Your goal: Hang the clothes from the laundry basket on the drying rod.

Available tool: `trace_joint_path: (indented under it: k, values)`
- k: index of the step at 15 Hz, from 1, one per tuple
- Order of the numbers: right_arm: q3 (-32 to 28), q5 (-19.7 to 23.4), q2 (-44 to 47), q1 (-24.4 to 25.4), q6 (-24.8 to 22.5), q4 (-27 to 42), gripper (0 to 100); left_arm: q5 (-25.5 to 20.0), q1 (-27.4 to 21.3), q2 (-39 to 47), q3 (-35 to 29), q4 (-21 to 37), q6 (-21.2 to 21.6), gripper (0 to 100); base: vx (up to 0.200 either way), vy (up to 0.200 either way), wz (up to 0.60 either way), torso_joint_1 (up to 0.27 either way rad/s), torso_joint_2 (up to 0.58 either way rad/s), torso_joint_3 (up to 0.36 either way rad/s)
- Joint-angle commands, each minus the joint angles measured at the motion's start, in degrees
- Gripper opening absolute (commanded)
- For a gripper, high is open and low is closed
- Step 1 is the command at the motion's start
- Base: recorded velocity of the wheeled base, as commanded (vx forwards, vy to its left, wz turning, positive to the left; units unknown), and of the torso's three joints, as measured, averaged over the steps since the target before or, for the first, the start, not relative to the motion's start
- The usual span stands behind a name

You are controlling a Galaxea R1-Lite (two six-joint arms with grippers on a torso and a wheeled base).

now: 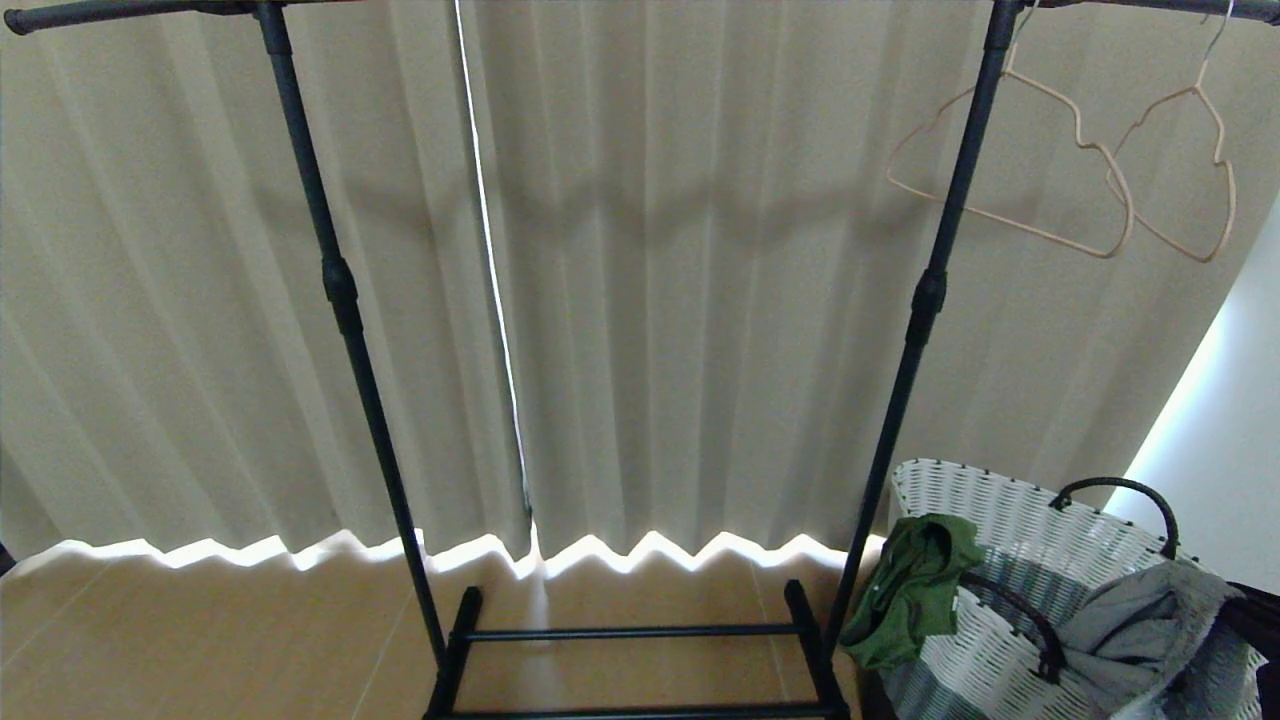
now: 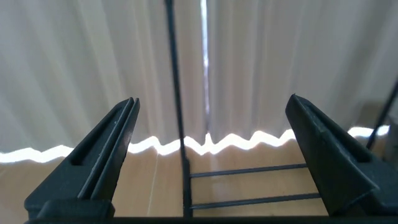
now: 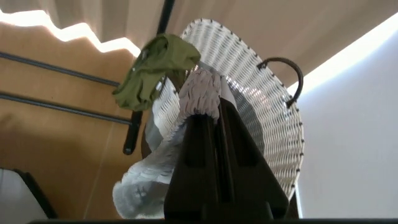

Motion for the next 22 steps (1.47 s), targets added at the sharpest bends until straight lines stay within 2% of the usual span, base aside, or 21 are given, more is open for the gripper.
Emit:
trace_joint_path:
  k: [1,3,6,10,14,16,17,19,20,22]
  values:
    - [-0.33,0.40,-0.01,0.09,0.15,0.08,0,-4.28,0.02,0.19,0.00,-0.59,1.03,100,0.000,0.000,0.00,0.000,0.00,0.000]
    - [-1.12,2.34,-0.01,0.09,0.41,-0.01,0,-8.76,-0.16,0.54,-1.32,-0.42,2.70,100,0.000,0.000,0.00,0.000,0.00,0.000]
    - [-1.56,4.62,-0.19,0.09,0.41,-0.18,0,-10.17,-0.25,3.97,-5.27,-0.42,3.14,100,0.000,0.000,0.00,0.000,0.00,0.000]
    - [-3.50,6.47,-0.19,0.53,0.76,-0.01,0,-13.33,-1.21,14.17,-10.46,-0.59,3.14,100,0.000,0.000,0.00,0.000,0.00,0.000]
    - [-7.80,6.47,-0.10,8.17,4.89,0.52,0,-15.27,-3.59,29.28,-19.60,-0.85,3.14,100,0.000,0.000,0.00,0.000,0.00,0.000]
    - [-7.98,6.47,-0.19,11.25,6.91,0.43,0,-15.27,-5.70,33.15,-21.88,-0.85,3.32,100,0.000,0.000,0.00,0.000,0.00,0.000]
    - [-8.51,6.47,-0.28,13.54,9.20,0.43,0,-15.27,-8.33,36.23,-23.20,-0.85,3.32,100,0.000,0.000,0.00,0.000,0.00,0.000]
    - [-8.51,6.47,-0.19,14.24,9.90,0.43,0,-15.27,-9.12,37.02,-23.47,-0.85,3.32,100,0.000,0.000,0.00,0.000,0.00,0.000]
    - [-10.44,6.56,-0.10,18.28,13.33,0.43,0,-15.62,-12.73,42.12,-25.58,-0.85,5.07,100,0.000,0.000,0.00,0.000,0.00,0.000]
    - [-12.73,6.56,0.60,20.39,14.30,0.61,0,-17.11,-13.25,46.34,-27.25,-0.85,7.62,100,0.000,0.000,0.00,0.000,0.00,0.000]
